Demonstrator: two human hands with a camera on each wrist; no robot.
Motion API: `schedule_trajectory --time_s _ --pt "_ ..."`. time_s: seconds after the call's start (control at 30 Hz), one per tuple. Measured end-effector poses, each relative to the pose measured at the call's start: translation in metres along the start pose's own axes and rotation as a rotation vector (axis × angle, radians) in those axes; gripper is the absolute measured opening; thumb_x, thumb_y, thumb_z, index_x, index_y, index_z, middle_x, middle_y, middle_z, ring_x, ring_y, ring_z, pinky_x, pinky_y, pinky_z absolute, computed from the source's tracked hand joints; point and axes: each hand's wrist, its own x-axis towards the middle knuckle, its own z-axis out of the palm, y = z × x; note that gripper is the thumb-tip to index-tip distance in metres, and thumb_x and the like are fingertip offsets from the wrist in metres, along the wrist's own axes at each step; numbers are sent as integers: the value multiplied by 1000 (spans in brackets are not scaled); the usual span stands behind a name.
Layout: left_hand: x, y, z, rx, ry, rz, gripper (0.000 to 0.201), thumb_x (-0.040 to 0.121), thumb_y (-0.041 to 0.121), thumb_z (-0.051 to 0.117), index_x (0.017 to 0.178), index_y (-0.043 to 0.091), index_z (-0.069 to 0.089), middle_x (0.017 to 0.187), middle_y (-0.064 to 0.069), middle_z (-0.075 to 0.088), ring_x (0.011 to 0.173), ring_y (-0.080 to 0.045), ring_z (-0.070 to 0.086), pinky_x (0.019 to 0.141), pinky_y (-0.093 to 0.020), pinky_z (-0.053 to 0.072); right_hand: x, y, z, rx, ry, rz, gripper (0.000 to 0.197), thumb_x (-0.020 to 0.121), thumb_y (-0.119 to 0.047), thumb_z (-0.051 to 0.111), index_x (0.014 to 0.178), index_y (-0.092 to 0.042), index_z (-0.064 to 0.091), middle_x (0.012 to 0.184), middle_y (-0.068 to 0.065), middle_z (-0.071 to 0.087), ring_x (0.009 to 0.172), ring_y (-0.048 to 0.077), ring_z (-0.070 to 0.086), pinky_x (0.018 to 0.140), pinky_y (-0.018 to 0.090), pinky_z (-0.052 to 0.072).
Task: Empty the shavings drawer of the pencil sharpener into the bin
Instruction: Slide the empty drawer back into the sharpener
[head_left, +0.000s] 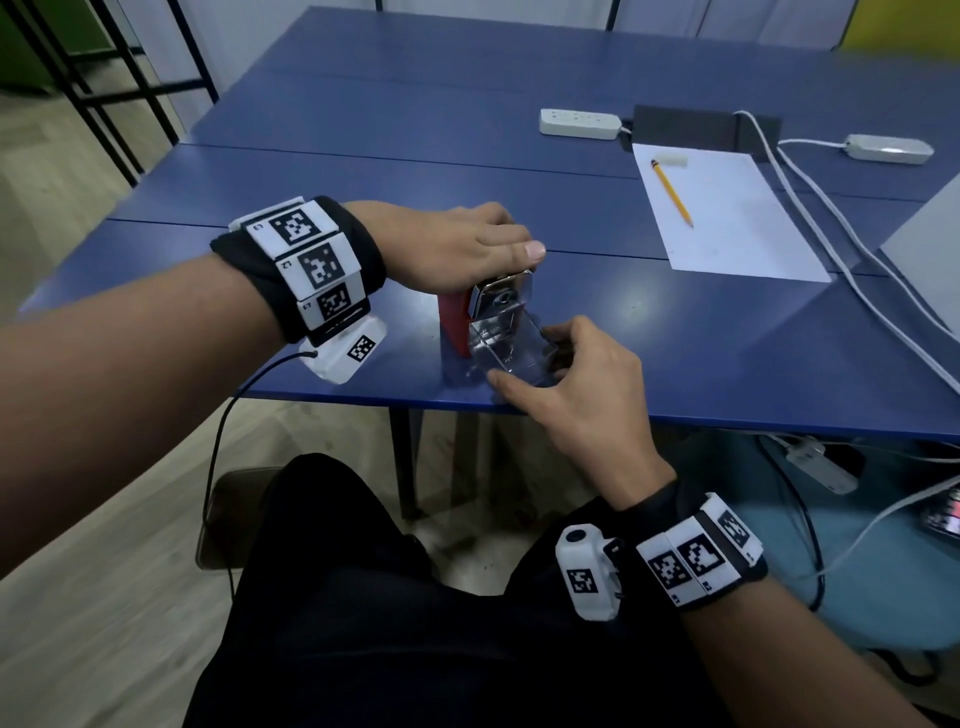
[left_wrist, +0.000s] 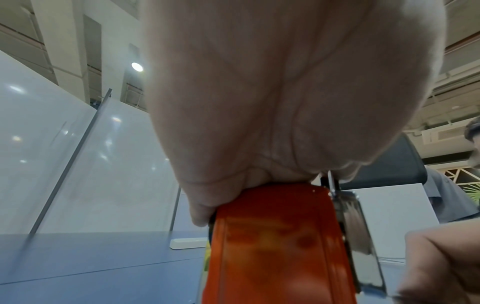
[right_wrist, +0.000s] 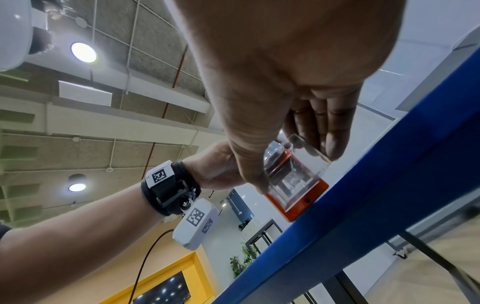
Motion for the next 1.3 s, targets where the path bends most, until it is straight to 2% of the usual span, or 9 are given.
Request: schedule_trajectory --time_s 0.13,0.27,0.43,0.57,0.7,0.9,1.0,1.17,1.3 --pt "-1 0 6 4 61 2 55 107 67 20 126 36 60 136 -1 47 129 -26 48 120 -49 34 4 -3 5 -12 8 -13 61 71 -63 92 109 -34 55 103 -13 65 96 12 69 82 30 59" --pt "-3 1 6 4 69 -10 53 108 65 20 124 34 60 135 -1 48 127 -28 47 120 -50 33 10 -7 10 -20 15 -22 59 72 -64 90 109 -30 58 102 -12 65 97 14 68 82 31 57" --pt "-3 6 9 -9 124 21 54 114 51 20 123 23 65 130 -5 56 115 -15 44 112 -34 33 11 -5 14 -14 16 -24 65 75 -63 90 119 -23 63 109 -8 69 100 14 68 83 30 57" --pt "0 4 13 -15 181 7 54 114 49 19 120 23 66 128 -8 56 120 -27 51 114 -47 37 10 -5 14 -14 6 -24 68 77 -62 89 125 -22 63 118 -6 71 104 13 67 86 29 58" --pt "-3 9 14 -12 199 0 53 115 45 20 121 20 66 130 -8 56 124 -28 49 115 -47 36 8 -6 15 -14 9 -20 68 78 -62 89 127 -21 63 119 -5 71 105 12 66 87 30 58" --pt "-4 15 14 98 210 12 50 117 34 19 122 10 62 127 -10 59 121 -21 44 111 -41 33 19 -18 20 -29 21 -5 54 79 -61 88 109 -27 59 111 -5 71 100 15 66 87 40 60" --pt "-5 11 12 29 187 12 53 117 40 18 126 11 62 128 -8 60 128 -21 43 116 -43 33 20 -18 22 -24 15 -1 58 78 -63 87 114 -25 62 112 -5 71 102 16 67 88 42 61" --pt "-15 -12 13 -380 295 -41 58 114 52 21 150 17 51 149 3 54 140 -10 43 115 -23 30 22 -16 19 -24 5 1 69 75 -66 88 123 -22 65 118 -4 73 109 17 68 93 41 61" --pt "-17 -39 30 -673 330 -118 53 109 60 39 146 27 58 141 7 65 135 -12 58 121 -44 41 19 -15 15 47 -35 13 73 78 -58 90 135 -21 64 129 -2 73 116 17 69 101 43 61"
